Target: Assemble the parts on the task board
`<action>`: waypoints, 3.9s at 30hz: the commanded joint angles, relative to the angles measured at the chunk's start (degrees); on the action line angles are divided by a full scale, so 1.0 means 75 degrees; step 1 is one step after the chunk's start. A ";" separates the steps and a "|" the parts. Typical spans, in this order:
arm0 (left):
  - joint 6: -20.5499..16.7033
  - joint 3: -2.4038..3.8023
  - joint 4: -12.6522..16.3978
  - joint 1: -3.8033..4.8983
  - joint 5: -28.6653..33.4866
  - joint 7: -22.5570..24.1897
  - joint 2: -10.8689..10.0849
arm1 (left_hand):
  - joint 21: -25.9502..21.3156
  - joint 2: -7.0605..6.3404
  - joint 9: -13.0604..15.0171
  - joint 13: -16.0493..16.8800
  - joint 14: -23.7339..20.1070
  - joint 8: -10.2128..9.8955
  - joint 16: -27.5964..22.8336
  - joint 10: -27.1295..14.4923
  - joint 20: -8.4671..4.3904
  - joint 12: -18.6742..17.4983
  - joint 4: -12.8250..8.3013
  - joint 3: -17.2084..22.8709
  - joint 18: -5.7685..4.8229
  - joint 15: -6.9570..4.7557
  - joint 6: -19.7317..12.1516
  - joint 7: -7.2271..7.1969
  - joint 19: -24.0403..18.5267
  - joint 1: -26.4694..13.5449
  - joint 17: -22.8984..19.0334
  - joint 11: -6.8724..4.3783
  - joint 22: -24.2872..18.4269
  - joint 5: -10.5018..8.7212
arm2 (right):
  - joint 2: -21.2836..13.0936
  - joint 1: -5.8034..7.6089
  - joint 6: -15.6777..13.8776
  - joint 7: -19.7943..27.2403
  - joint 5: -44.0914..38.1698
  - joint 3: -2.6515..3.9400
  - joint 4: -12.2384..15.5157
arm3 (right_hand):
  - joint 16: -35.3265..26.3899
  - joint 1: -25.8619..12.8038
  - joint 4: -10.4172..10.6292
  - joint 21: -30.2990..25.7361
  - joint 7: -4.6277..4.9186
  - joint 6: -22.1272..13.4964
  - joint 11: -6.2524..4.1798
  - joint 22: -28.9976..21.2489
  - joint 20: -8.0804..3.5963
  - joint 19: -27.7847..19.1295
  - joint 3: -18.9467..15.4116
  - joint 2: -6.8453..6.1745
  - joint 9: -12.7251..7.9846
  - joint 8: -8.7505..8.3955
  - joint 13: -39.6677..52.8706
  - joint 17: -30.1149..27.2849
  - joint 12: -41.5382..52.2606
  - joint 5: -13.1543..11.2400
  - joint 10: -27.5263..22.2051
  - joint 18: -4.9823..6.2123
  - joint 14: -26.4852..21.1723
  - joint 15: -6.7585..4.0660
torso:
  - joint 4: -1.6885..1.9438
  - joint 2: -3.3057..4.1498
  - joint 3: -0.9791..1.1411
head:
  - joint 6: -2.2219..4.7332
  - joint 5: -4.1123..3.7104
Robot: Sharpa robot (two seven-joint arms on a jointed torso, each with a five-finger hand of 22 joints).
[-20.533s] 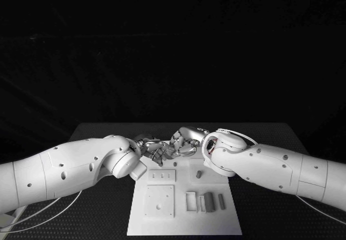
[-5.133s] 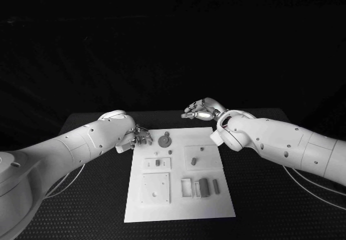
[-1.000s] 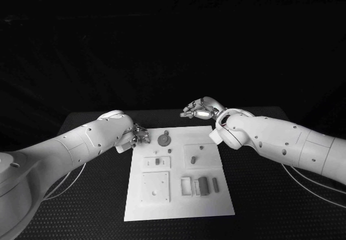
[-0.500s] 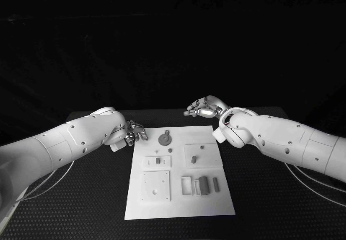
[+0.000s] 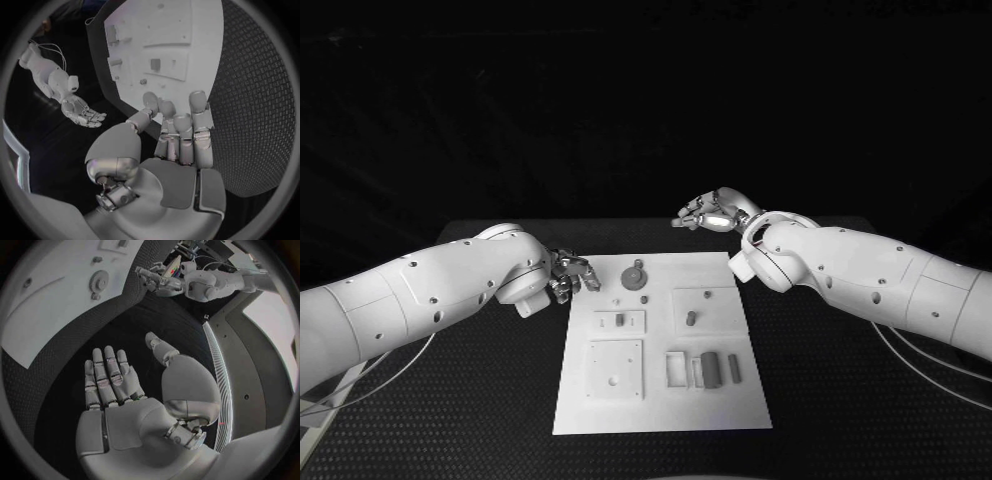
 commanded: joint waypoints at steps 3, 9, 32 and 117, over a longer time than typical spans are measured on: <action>-0.0756 -0.0208 0.0479 0.0006 0.0144 -0.0071 -0.0214 | 0.0067 -0.0050 0.0491 -0.0016 0.0326 0.0502 0.0059 0.0191 -0.0050 0.0051 0.0020 0.0109 0.0097 -0.0247 0.0659 0.0055 0.0171 -0.0119 0.0013 -0.0108 0.0155 0.0365 | -0.0014 0.0000 0.0015 0.0042 -0.0004 0.0003 -0.0042 | -0.0045 -0.0005 0.0023 -0.0042 0.0243 -0.0046 0.0014 0.0012 -0.0004 -0.0040 -0.0034 0.0084 -0.0010 0.0054 -0.0018 0.0008 0.0047 -0.0010 -0.0045 -0.0064 -0.0045 0.0006 | 0.0001 0.0014 0.0003 | -0.0010 0.0036; -0.0726 -0.0474 0.0793 0.0006 0.0180 -0.0190 -0.0355 | 0.0095 -0.0078 0.0531 -0.0020 0.0372 0.0509 0.0078 0.0241 -0.0063 0.0063 0.0005 0.0126 0.0089 -0.0268 0.0700 0.0033 0.0217 -0.0138 0.0017 -0.0129 0.0152 0.0437 | -0.0020 0.0000 0.0007 0.0044 -0.0004 0.0003 -0.0090 | -0.0045 -0.0008 0.0028 -0.0044 0.0243 -0.0046 0.0014 0.0016 -0.0005 -0.0037 -0.0033 0.0091 -0.0011 0.0056 -0.0022 0.0009 0.0049 -0.0010 -0.0046 -0.0063 -0.0045 0.0006 | -0.0012 0.0009 0.0013 | -0.0025 0.0073; -0.0671 -0.0695 0.1117 -0.0094 -0.0205 -0.0253 -0.0397 | 0.0190 -0.0120 0.0636 0.0000 0.0468 0.0522 0.0163 0.0368 -0.0046 0.0114 0.0001 0.0126 0.0033 -0.0312 0.0829 -0.0021 0.0332 -0.0191 0.0066 -0.0182 0.0158 0.0365 | 0.0005 0.0000 0.0029 0.0039 -0.0004 0.0003 -0.0129 | -0.0045 0.0003 0.0024 -0.0053 0.0242 -0.0050 0.0014 0.0027 -0.0008 -0.0033 -0.0030 0.0093 -0.0017 0.0058 -0.0036 0.0011 0.0055 -0.0010 -0.0051 -0.0059 -0.0048 0.0005 | -0.0025 0.0038 0.0014 | -0.0060 0.0061; -0.0151 -0.0692 0.0441 -0.0397 -0.0649 -0.0391 0.0105 | 0.0226 -0.0114 0.0736 0.0019 0.0461 0.0477 0.0177 0.0376 -0.0031 0.0121 0.0052 0.0124 0.0000 -0.0325 0.0848 -0.0029 0.0333 -0.0259 0.0097 -0.0189 0.0148 0.0217 | -0.0025 -0.0003 0.0137 0.0037 0.0026 0.0003 -0.0106 | -0.0048 -0.0020 0.0047 -0.0091 0.0243 -0.0055 0.0015 0.0062 -0.0005 -0.0024 -0.0041 0.0112 -0.0037 0.0073 -0.0083 0.0018 0.0082 -0.0011 -0.0056 -0.0054 -0.0059 0.0009 | -0.0019 0.0033 0.0019 | -0.0146 -0.0017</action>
